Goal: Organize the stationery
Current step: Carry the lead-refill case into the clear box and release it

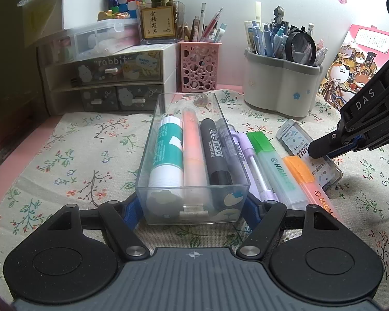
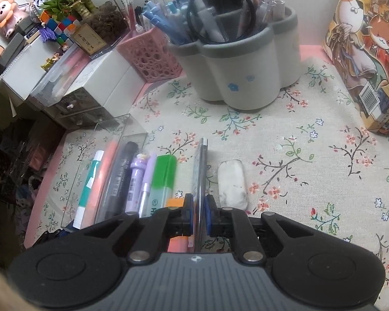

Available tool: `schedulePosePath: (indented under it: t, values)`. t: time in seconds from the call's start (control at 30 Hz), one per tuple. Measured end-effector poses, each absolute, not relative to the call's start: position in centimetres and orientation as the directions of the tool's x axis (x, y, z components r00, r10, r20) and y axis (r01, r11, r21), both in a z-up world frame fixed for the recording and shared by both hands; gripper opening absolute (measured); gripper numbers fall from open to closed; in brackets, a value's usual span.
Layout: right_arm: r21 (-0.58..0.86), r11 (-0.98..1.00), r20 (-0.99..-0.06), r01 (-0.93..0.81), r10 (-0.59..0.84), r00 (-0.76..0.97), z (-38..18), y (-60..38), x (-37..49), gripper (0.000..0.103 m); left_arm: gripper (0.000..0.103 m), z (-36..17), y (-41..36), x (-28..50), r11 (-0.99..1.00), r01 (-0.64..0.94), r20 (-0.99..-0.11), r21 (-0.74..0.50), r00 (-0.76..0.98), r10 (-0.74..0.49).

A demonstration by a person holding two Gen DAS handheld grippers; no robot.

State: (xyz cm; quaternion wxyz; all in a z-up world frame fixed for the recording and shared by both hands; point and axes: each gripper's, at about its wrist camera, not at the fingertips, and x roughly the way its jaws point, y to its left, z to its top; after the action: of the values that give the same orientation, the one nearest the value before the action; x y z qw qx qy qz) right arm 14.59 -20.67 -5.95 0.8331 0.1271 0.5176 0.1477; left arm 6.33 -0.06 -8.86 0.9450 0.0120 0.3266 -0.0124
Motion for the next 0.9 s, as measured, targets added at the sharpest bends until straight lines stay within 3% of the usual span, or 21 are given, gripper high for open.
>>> schedulePosePath:
  t: [0.23, 0.9]
  values:
    - [0.332, 0.94, -0.823, -0.079, 0.33, 0.462, -5.1, -20.5, 14.6, 0.001, 0.073, -8.9, -0.1, 6.3, 0.999, 0.031, -0.618, 0.015, 0.786, -0.016]
    - [0.629, 0.773, -0.684, 0.086, 0.497, 0.533, -2.9, -20.9, 14.0, 0.001, 0.073, -8.9, -0.1, 6.3, 0.999, 0.031, -0.618, 0.015, 0.786, -0.015]
